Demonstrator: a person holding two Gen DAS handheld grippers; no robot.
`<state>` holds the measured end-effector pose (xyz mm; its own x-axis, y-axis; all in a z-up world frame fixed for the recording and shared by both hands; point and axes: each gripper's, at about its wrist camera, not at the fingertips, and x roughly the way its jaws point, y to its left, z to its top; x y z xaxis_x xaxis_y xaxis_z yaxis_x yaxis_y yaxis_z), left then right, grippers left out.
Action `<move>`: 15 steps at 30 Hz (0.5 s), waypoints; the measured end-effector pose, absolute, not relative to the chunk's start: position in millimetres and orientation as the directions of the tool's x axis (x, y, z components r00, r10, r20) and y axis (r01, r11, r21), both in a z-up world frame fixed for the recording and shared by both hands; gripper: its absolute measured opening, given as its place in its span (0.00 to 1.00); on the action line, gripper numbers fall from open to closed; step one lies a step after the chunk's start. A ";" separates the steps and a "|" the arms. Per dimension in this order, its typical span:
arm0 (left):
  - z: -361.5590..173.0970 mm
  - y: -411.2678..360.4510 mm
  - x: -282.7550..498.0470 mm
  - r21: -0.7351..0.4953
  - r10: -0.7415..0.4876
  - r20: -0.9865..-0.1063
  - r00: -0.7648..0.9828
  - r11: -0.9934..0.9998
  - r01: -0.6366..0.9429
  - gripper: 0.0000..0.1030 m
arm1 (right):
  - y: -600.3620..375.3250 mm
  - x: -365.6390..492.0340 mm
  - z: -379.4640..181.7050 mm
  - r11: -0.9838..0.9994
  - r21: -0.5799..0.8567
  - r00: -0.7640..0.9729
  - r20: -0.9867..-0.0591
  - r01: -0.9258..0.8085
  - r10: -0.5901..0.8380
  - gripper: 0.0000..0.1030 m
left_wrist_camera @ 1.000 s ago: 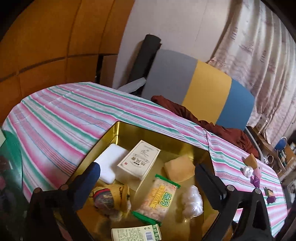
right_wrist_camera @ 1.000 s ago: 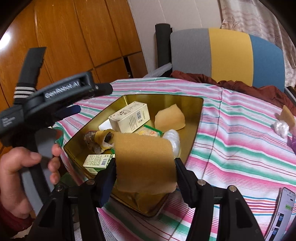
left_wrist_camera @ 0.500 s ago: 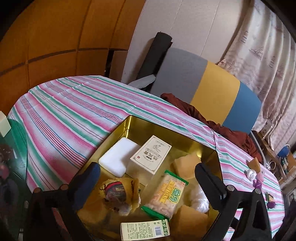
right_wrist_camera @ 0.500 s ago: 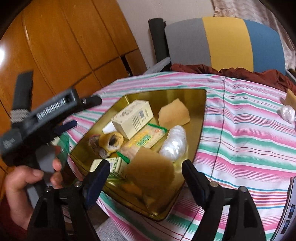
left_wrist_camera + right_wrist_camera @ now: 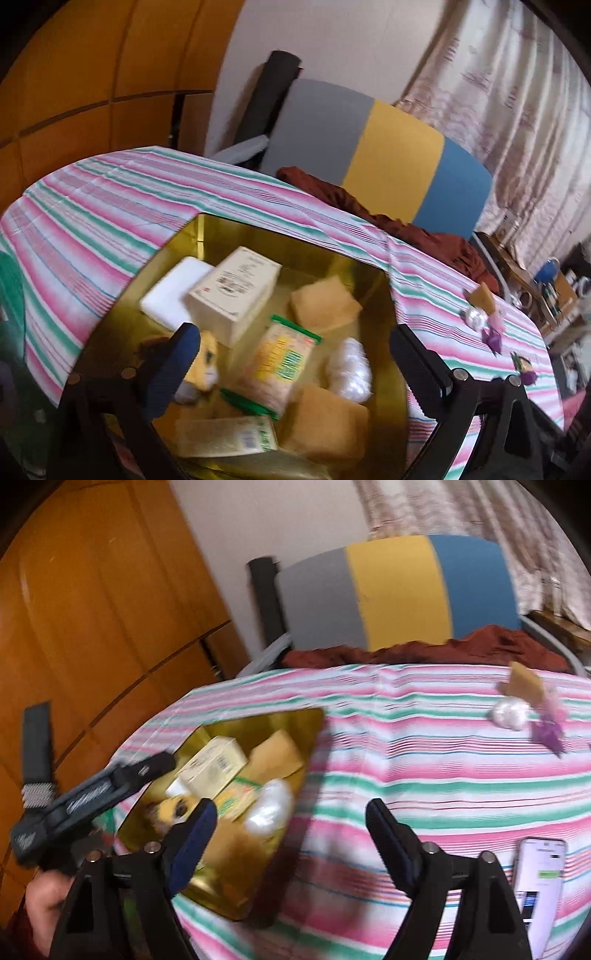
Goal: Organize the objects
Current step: 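Move right gripper back to the cluster and grasp a purple snack packet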
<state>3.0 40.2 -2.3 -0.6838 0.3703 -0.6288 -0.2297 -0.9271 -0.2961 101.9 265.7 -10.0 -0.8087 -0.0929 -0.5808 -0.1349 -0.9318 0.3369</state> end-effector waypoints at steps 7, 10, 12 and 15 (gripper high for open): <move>-1.7 72.3 15.9 -0.291 0.433 -0.638 -0.637 -0.901 -0.322 1.00 | 321.1 120.7 -12.9 -0.910 0.318 -0.799 -0.601 -0.264 0.021 1.00; -2.4 89.7 21.4 -0.285 0.455 -0.646 -0.613 -0.889 -0.359 1.00 | 349.2 131.6 -19.4 -0.883 0.331 -0.767 -0.640 -0.334 0.050 1.00; -3.4 103.1 25.1 -0.278 0.466 -0.654 -0.596 -0.881 -0.383 1.00 | 367.0 139.3 -24.3 -0.859 0.339 -0.742 -0.667 -0.384 0.069 0.98; -4.5 121.4 31.7 -0.277 0.491 -0.662 -0.567 -0.863 -0.424 1.00 | 393.5 152.6 -35.2 -0.814 0.331 -0.704 -0.699 -0.477 0.128 0.94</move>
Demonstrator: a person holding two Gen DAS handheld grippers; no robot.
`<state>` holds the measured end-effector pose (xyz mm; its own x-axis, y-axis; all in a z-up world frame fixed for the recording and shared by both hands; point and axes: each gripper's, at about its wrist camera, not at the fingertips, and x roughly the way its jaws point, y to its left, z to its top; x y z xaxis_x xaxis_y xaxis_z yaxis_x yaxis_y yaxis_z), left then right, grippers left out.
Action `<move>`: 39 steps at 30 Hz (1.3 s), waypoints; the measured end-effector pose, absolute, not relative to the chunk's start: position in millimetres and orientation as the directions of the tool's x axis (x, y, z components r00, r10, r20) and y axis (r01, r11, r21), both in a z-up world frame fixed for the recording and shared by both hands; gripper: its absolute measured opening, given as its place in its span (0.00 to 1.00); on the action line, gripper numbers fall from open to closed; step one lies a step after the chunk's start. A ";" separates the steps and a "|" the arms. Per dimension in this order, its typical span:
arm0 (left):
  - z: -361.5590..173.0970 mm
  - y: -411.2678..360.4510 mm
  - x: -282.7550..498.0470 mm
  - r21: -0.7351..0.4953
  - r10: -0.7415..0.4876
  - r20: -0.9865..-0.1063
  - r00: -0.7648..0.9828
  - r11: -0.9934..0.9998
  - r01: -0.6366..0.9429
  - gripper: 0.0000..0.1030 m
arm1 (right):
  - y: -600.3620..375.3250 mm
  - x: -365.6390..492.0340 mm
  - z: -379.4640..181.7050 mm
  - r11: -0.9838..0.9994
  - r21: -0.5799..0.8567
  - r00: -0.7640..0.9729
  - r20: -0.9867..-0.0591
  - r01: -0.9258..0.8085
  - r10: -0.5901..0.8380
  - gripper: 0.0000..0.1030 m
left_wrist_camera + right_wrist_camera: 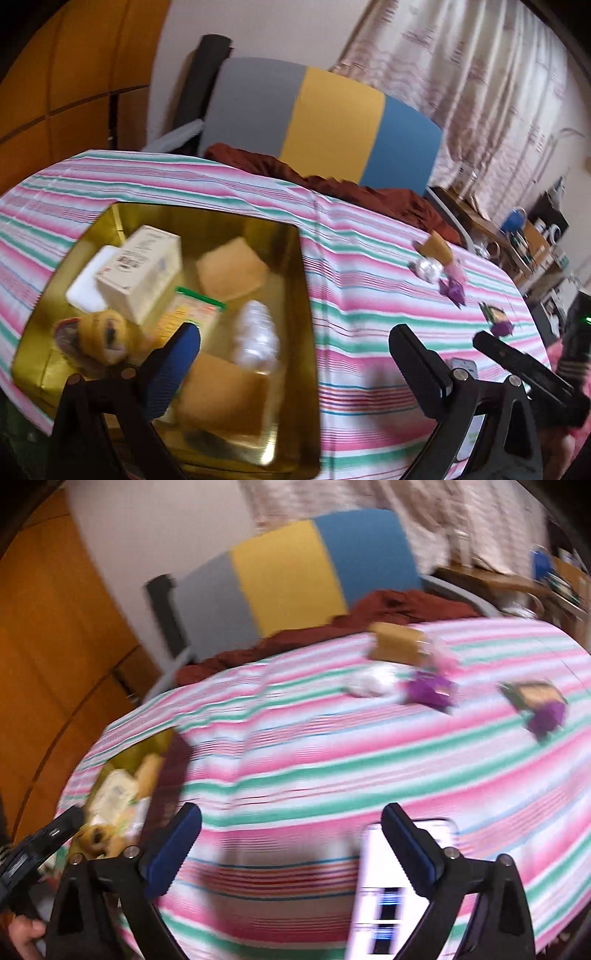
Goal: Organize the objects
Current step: 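Move right gripper back to the cluster and grasp a purple snack packet, then grasp the purple cartoon-printed snack packet with the left gripper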
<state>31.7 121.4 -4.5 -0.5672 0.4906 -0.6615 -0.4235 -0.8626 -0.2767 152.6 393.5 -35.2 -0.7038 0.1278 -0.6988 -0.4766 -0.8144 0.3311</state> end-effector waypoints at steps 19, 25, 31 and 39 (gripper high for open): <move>-21.8 201.8 61.5 -0.257 0.535 -0.744 -0.400 -0.782 -0.568 1.00 | 621.4 244.4 -83.3 -0.456 0.327 -0.526 -0.736 -0.828 0.426 0.77; -31.0 216.1 67.9 -0.237 0.515 -0.775 -0.366 -0.774 -0.587 1.00 | 650.1 223.0 -98.8 -0.479 0.295 -0.515 -0.741 -0.827 0.432 0.50; -35.2 232.8 67.3 -0.221 0.506 -0.788 -0.351 -0.764 -0.607 1.00 | 647.0 228.5 -108.3 -0.487 0.360 -0.575 -0.704 -0.795 0.418 0.39; -25.9 291.8 53.6 -0.206 0.539 -0.774 -0.332 -0.710 -0.674 1.00 | 631.4 238.8 -105.4 -0.489 0.380 -0.605 -0.640 -0.785 0.474 0.37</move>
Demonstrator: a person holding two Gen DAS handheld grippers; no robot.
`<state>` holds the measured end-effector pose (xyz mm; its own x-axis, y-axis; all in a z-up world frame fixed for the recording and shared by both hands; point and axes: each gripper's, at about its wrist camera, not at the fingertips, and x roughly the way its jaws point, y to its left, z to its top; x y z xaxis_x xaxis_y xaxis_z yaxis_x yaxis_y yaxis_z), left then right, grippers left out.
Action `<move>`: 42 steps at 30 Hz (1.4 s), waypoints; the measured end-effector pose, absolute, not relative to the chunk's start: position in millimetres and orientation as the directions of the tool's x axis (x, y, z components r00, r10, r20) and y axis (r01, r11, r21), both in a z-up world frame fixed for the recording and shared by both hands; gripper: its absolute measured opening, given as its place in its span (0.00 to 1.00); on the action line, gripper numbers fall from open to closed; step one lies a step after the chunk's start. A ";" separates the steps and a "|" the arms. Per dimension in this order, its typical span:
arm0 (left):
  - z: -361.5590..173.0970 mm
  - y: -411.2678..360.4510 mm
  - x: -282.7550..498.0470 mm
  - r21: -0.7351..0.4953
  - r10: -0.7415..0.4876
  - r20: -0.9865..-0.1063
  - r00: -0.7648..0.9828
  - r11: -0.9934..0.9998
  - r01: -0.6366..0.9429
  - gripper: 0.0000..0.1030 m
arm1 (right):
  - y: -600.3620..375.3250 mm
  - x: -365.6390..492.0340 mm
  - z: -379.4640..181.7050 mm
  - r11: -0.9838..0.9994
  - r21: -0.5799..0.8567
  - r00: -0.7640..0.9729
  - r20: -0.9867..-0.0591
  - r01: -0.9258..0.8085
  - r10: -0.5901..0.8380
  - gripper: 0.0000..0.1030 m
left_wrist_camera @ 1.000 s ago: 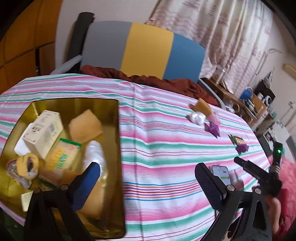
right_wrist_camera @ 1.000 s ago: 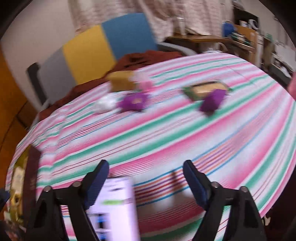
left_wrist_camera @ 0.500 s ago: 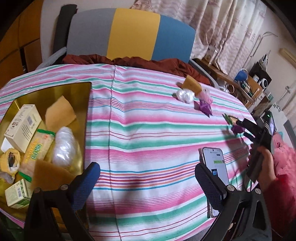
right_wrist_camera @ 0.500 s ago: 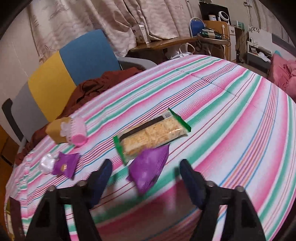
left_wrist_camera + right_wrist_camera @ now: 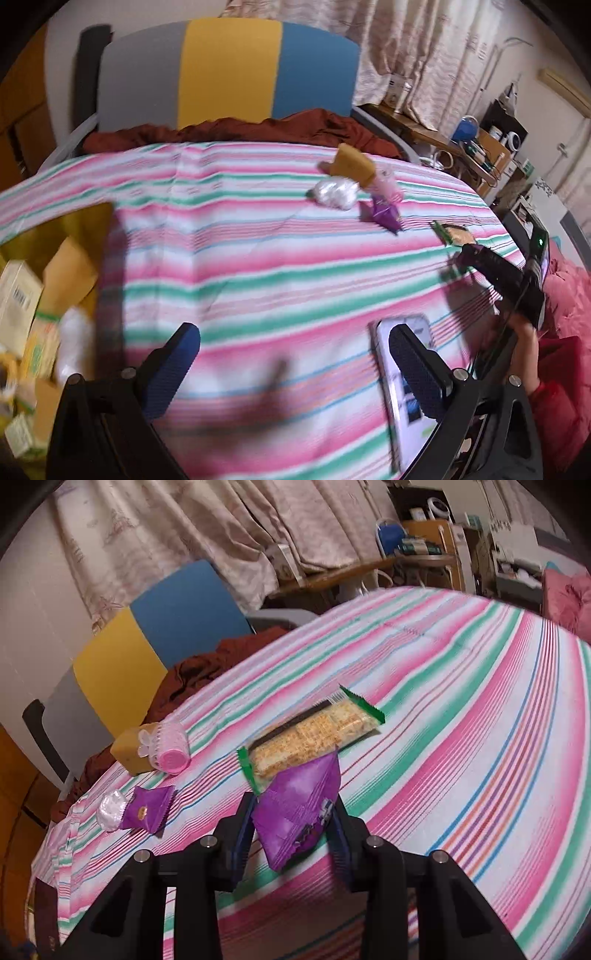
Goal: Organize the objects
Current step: 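Grasp the purple cartoon-printed snack packet with the left gripper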
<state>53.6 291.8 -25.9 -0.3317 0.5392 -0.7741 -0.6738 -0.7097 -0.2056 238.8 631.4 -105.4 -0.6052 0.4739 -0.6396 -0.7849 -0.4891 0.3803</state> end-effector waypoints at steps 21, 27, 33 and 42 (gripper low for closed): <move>-66.8 535.5 7.6 -0.037 0.505 -0.809 -0.302 -0.555 -0.831 1.00 | 599.7 234.2 -94.7 -0.535 0.222 -0.553 -0.574 -0.815 0.604 0.37; -81.5 557.1 2.9 0.044 0.480 -0.800 -0.361 -0.552 -0.833 1.00 | 600.5 236.3 -96.8 -0.531 0.239 -0.560 -0.573 -0.813 0.599 0.37; -90.8 559.2 -1.6 0.026 0.495 -0.806 -0.325 -0.518 -0.855 0.68 | 601.3 236.4 -98.1 -0.531 0.245 -0.562 -0.576 -0.811 0.593 0.37; -97.4 541.0 3.1 0.094 0.530 -0.773 -0.349 -0.449 -0.889 0.60 | 602.3 237.3 -98.4 -0.529 0.248 -0.562 -0.579 -0.812 0.591 0.37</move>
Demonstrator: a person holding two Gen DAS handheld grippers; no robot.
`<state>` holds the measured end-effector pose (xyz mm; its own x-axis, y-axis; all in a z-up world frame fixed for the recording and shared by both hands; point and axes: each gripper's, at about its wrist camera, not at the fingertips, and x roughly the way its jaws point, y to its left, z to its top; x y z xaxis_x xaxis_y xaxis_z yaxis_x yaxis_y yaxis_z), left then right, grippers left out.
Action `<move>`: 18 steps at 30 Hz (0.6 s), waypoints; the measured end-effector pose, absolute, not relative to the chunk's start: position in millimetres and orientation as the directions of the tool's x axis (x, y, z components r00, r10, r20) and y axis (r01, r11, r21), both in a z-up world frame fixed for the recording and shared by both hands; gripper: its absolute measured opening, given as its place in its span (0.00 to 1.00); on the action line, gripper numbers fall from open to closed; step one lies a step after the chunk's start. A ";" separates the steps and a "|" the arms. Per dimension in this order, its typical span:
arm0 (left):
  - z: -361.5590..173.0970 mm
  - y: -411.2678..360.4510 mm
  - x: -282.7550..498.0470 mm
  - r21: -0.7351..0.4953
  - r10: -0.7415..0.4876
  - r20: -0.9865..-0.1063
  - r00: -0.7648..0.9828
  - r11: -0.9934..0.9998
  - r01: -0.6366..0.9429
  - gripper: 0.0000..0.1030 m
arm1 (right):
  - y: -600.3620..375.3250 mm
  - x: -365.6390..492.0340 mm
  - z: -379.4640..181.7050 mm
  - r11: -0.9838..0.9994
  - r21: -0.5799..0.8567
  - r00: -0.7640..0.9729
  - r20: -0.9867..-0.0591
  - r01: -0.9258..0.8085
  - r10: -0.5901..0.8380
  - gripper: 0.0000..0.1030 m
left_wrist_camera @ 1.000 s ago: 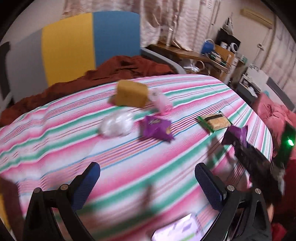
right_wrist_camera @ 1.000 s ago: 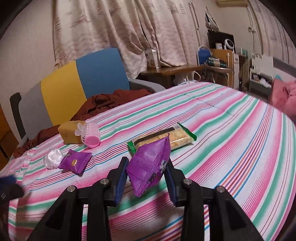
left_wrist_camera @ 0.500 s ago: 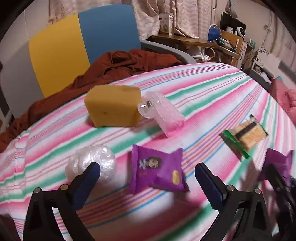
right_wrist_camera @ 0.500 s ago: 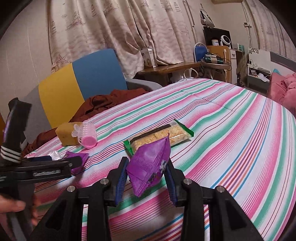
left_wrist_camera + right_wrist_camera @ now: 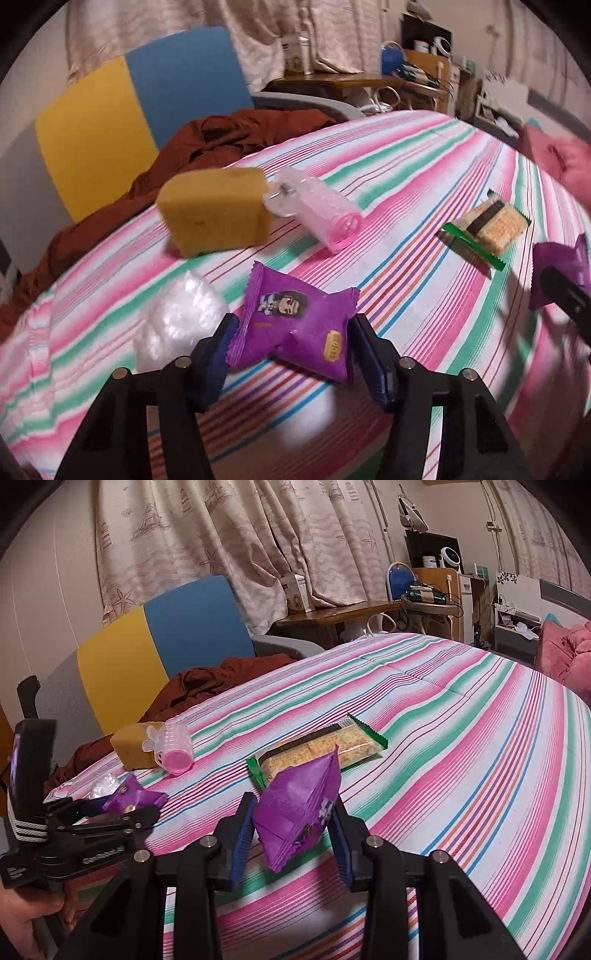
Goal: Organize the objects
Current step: 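Grasp the purple cartoon-printed snack packet with the left gripper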
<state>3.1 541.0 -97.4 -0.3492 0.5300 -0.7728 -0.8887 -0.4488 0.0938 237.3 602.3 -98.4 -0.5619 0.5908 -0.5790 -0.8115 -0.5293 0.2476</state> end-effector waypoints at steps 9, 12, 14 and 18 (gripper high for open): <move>-94.6 505.8 5.0 0.044 0.561 -0.748 -0.354 -0.491 -0.870 0.58 | 602.0 237.8 -98.2 -0.526 0.246 -0.559 -0.578 -0.814 0.595 0.37; -89.2 488.6 8.2 0.031 0.583 -0.725 -0.368 -0.506 -0.862 0.57 | 599.7 237.3 -97.3 -0.529 0.239 -0.558 -0.572 -0.814 0.601 0.37; -86.7 476.2 10.7 0.027 0.590 -0.710 -0.384 -0.523 -0.852 0.57 | 599.3 236.7 -97.0 -0.529 0.234 -0.556 -0.572 -0.815 0.603 0.37; -80.5 447.6 17.7 0.003 0.610 -0.680 -0.405 -0.551 -0.835 0.57 | 597.8 236.0 -95.6 -0.532 0.225 -0.554 -0.565 -0.816 0.611 0.37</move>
